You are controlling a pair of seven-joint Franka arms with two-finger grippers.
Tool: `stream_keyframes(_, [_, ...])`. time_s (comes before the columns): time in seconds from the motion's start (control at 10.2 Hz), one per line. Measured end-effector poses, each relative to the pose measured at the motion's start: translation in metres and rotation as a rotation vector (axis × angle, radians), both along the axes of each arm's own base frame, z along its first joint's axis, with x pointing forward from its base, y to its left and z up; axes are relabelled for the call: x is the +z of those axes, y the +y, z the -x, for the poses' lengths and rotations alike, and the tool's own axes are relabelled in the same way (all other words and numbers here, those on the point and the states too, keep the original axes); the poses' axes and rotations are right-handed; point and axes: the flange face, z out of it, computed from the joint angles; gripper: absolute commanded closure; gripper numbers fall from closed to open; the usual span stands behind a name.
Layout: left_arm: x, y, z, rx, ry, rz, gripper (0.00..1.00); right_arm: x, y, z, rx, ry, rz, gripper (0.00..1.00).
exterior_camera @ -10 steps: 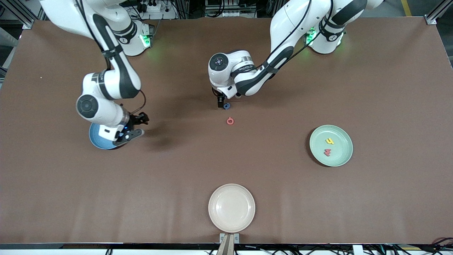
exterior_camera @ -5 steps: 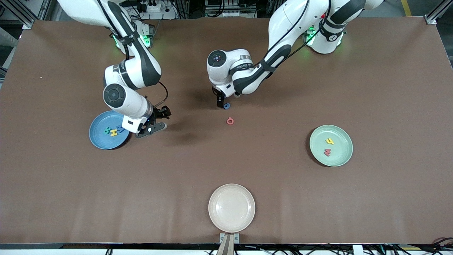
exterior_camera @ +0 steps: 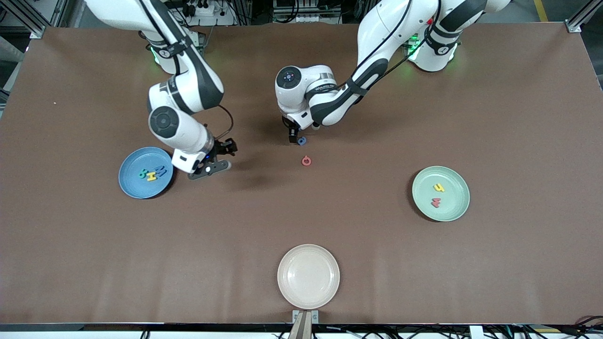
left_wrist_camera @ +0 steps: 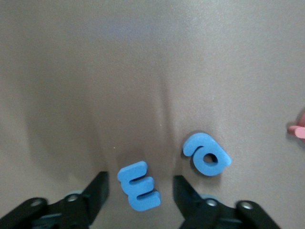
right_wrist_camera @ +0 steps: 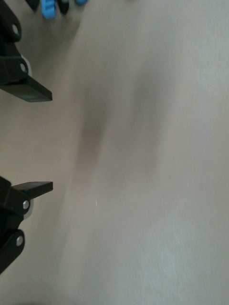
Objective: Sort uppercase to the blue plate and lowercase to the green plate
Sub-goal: 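Grasp the blue E with the left gripper while the right gripper returns, then place the E on the green plate while the right gripper reaches the Q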
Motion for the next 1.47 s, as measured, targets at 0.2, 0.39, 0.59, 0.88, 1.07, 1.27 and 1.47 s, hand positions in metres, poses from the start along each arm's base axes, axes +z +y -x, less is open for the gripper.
stream_keyframes(0.2, [0.006, 0.000, -0.002, 0.003, -0.009, 0.005, 1.00, 0.005, 0.018, 0.004, 0.003, -0.023, -0.013, 0.24])
stream_keyframes(0.39, [0.008, 0.007, -0.016, 0.023, -0.025, -0.005, 1.00, 0.006, 0.025, 0.006, -0.008, -0.040, -0.018, 0.24])
stream_keyframes(0.59, [0.017, 0.031, -0.054, 0.083, -0.057, -0.027, 1.00, 0.008, 0.048, 0.016, -0.026, -0.057, -0.031, 0.24])
stream_keyframes(0.88, [0.079, 0.101, -0.149, 0.245, -0.133, -0.042, 1.00, 0.002, 0.075, 0.019, -0.031, -0.093, -0.060, 0.25])
stream_keyframes(1.07, [0.116, 0.163, -0.203, 0.334, -0.178, -0.057, 1.00, 0.001, 0.088, 0.016, -0.056, -0.098, -0.063, 0.25])
stream_keyframes(1.27, [0.119, 0.234, -0.250, 0.412, -0.190, -0.080, 1.00, -0.005, 0.120, 0.022, -0.119, -0.123, -0.007, 0.25])
stream_keyframes(1.47, [0.113, 0.315, -0.288, 0.496, -0.184, -0.106, 1.00, -0.018, 0.163, 0.038, -0.223, -0.172, 0.061, 0.25])
